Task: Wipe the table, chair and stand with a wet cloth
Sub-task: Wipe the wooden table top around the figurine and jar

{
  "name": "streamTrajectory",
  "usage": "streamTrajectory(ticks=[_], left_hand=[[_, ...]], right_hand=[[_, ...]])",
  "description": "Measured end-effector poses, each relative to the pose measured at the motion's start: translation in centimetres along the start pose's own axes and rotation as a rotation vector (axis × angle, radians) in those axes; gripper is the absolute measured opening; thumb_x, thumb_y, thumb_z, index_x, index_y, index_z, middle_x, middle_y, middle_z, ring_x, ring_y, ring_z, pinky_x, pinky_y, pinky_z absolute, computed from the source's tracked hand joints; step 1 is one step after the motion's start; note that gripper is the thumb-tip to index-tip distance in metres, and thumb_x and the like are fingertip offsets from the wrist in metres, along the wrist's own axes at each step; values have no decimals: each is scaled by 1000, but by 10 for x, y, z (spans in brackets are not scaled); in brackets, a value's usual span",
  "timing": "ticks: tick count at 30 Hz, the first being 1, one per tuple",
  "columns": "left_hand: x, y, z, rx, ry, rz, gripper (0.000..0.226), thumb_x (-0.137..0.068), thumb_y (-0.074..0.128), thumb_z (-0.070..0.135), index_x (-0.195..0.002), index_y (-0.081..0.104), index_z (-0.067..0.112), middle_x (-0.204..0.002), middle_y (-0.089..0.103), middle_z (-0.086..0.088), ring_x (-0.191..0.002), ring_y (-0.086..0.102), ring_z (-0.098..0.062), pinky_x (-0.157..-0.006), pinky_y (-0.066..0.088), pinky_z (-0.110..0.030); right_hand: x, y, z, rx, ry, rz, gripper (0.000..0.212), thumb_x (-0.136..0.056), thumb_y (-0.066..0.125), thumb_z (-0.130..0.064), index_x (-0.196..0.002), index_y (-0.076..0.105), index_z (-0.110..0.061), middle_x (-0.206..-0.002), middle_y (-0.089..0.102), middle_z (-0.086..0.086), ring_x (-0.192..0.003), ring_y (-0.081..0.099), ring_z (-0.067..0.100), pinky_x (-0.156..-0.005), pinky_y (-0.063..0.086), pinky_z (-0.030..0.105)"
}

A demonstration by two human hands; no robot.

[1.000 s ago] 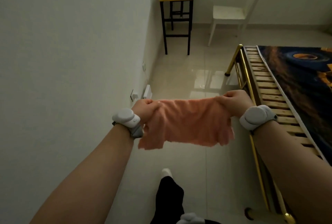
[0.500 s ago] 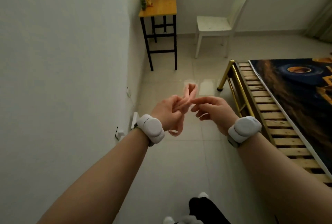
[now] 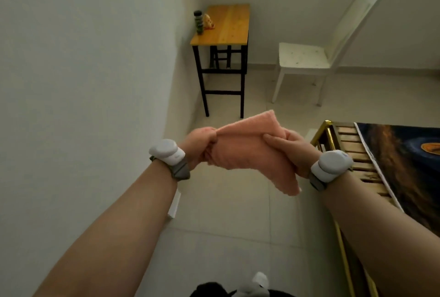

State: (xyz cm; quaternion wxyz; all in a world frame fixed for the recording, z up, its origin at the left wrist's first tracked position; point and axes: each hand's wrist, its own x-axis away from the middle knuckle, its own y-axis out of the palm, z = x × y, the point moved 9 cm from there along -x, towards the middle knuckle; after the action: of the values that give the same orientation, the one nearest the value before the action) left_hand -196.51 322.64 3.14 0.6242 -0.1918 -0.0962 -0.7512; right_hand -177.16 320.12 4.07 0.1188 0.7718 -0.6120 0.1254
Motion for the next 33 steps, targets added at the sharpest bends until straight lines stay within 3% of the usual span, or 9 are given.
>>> streamTrajectory(ticks=[3, 8, 12, 15, 19, 23, 27, 30, 33], left_hand=[[-31, 2, -6, 49, -146, -13, 21, -94, 37, 6, -81, 54, 7, -68, 51, -12, -54, 55, -19, -49, 51, -25], [-102, -9, 31, 823, -107, -199, 64, -91, 27, 61, -106, 66, 13, -94, 70, -11, -83, 69, -24, -72, 58, -36], [-188, -25, 37, 399, -87, -83, 44, -98, 38, 39, -125, 54, 9, -101, 61, -11, -82, 63, -20, -74, 54, -38], [-259, -74, 55, 55, -10, 178, 74, -89, 58, 9, -148, 14, 20, -111, 59, -8, -84, 59, -16, -79, 52, -44], [-325, -73, 108, -111, 163, 72, 58, -89, 55, 0, -141, 35, 15, -115, 60, -3, -98, 59, -14, -70, 50, -11], [-403, -74, 146, -429, 211, -40, 50, -79, 69, 14, -126, 53, 23, -119, 62, -4, -103, 62, -18, -82, 55, -31], [-469, -87, 193, -889, 331, 184, 18, -83, 60, 31, -101, 64, 28, -110, 51, -2, -107, 46, -21, -95, 43, -34], [-514, -90, 228, -841, 389, 231, 15, -84, 59, 30, -97, 64, 24, -114, 52, 0, -112, 46, -20, -95, 41, -34], [-562, -83, 251, -620, 373, 96, 6, -89, 55, 23, -95, 58, 23, -88, 61, 6, -85, 59, -16, -71, 51, -28]], right_hand=[[-45, -11, -21, 9, -11, 19, 25, -88, 62, -25, -111, 61, -15, -103, 67, 11, -94, 66, 23, -77, 56, 33], [-139, -38, -34, -245, 42, 50, 33, -82, 65, -30, -109, 63, -11, -97, 71, 6, -87, 70, 19, -66, 56, 30], [-226, -63, -46, -227, 80, 94, 35, -90, 57, -13, -123, 56, -1, -110, 65, 15, -98, 63, 25, -78, 53, 36], [-284, -80, -54, -12, 151, 168, 28, -90, 54, 0, -118, 57, 0, -99, 65, 14, -92, 63, 26, -84, 53, 40], [-345, -115, -88, 237, 89, 383, 55, -83, 68, -13, -133, 45, -7, -118, 59, 13, -102, 61, 27, -90, 53, 43], [-405, -131, -126, 389, -5, 309, 57, -82, 71, -25, -132, 45, -20, -120, 54, 4, -106, 57, 20, -94, 51, 37], [-472, -150, -153, 997, -43, 268, 29, -76, 69, -38, -102, 63, -25, -106, 55, -2, -99, 49, 16, -83, 44, 29], [-518, -170, -181, 1094, -125, 280, 23, -79, 65, -44, -85, 64, -22, -104, 47, -4, -100, 42, 16, -85, 39, 28], [-569, -170, -186, 865, -109, -46, 31, -78, 69, -47, -91, 60, -20, -98, 60, -2, -89, 58, 13, -78, 53, 29]])
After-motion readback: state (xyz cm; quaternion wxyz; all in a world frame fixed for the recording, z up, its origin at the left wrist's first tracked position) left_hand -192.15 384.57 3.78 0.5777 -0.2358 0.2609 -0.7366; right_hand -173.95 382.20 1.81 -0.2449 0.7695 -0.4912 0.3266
